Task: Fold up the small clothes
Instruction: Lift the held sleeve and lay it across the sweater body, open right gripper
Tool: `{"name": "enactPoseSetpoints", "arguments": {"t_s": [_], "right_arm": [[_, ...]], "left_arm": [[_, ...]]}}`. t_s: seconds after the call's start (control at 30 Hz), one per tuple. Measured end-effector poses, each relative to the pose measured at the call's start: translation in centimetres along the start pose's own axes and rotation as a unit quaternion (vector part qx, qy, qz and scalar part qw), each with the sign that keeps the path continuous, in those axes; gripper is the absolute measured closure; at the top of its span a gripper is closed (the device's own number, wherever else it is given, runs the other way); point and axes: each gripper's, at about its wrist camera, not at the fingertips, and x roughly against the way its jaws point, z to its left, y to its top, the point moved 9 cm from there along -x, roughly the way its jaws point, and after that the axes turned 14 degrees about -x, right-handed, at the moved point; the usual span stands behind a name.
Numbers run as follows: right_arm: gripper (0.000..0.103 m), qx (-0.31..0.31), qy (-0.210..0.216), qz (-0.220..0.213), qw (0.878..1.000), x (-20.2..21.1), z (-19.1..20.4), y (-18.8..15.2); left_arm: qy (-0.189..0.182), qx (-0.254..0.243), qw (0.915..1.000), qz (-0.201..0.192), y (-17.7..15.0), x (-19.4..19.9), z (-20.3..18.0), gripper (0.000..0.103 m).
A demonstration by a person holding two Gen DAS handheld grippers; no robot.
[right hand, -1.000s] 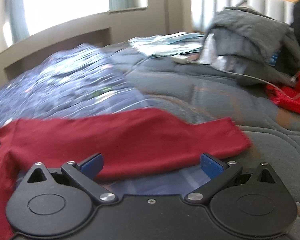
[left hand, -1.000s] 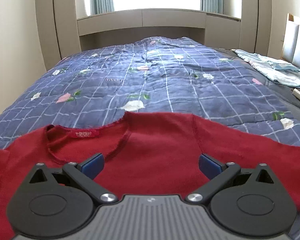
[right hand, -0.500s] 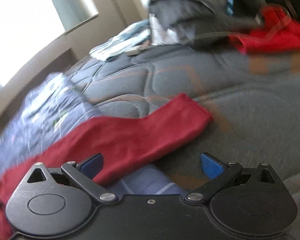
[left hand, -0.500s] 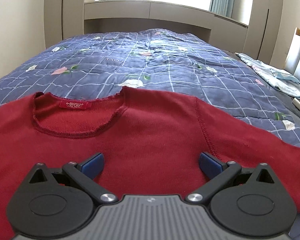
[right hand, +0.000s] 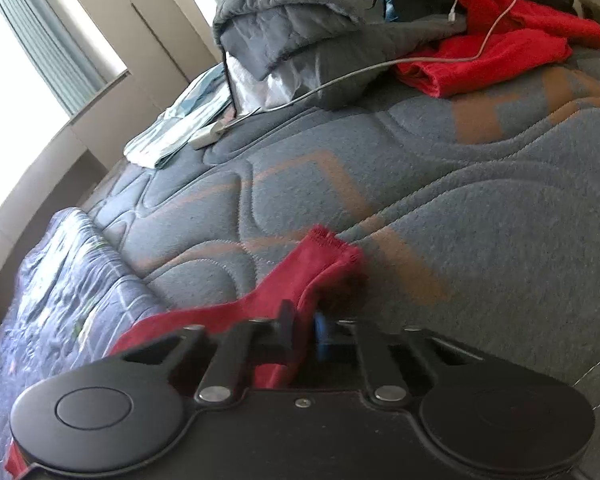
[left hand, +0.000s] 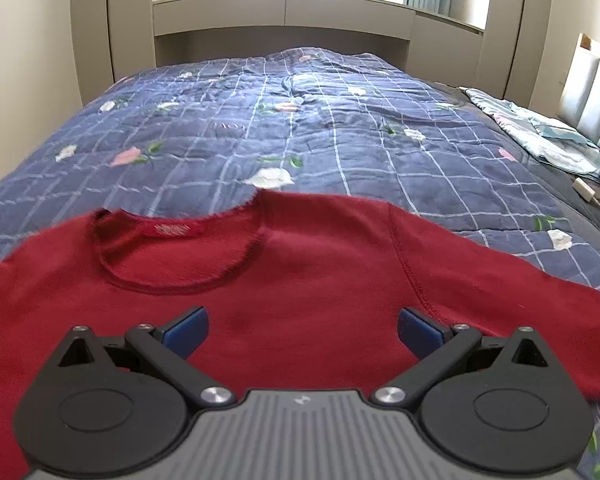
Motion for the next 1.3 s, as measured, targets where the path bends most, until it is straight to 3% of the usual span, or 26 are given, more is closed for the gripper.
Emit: {"name": "enactPoseSetpoints", "arguments": {"t_s": [0.13,0.23,0.33,0.43,0.53,0.67,0.8,0.93,1.07,1.2,1.3], "right_arm": [[0.098,0.03,0.021,-0.016,0.999,1.4,2.2,0.9],[0.098,0.077,0.063,-0.036,0.994,3.7,6.3,1.3],[0.098,0.14,0.119,-0.049,0.982,6.3,12.0,0.4],[0.099,0.204,0.181,-0.049,0.961,8.9,18.4,-2.2],[0.099,0.267,0.249,-0.041,0.93,11.7,24.6,-6.2],[0.099,0.345,0.332,-0.018,0.878,15.5,31.4,-14.0],[0.099,0.416,0.384,0.012,0.824,18.4,34.7,-22.9],[0.099,0.483,0.403,0.052,0.776,19.6,35.6,-32.5],[0.099,0.546,0.402,0.093,0.729,19.5,33.9,-41.2],[0.099,0.595,0.393,0.116,0.691,19.1,31.4,-47.4],[0.097,0.62,0.39,0.115,0.671,18.9,30.1,-50.3]], "left_arm": [[-0.024,0.011,0.9996,-0.005,0.6,2.4,2.0,0.001],[-0.038,0.034,0.9986,-0.014,0.9,4.1,4.1,0.001],[-0.04,0.063,0.9968,-0.029,1.2,6.0,6.9,0.001],[-0.034,0.091,0.9942,-0.046,1.3,7.8,10.2,0.001],[-0.018,0.117,0.9911,-0.062,1.0,9.6,13.9,0.001],[0.01,0.15,0.9855,-0.078,0.2,11.8,18.9,0.001],[0.043,0.179,0.9795,-0.082,-1.4,13.1,23.3,0.001],[0.065,0.202,0.9746,-0.073,-3.6,13.4,26.6,0.001],[0.075,0.21,0.9729,-0.059,-5.7,12.5,28.2,0.001],[0.067,0.222,0.9711,-0.056,-7.4,11.2,28.8,0.001],[0.057,0.23,0.9697,-0.059,-8.3,10.3,28.9,0.001]]}}
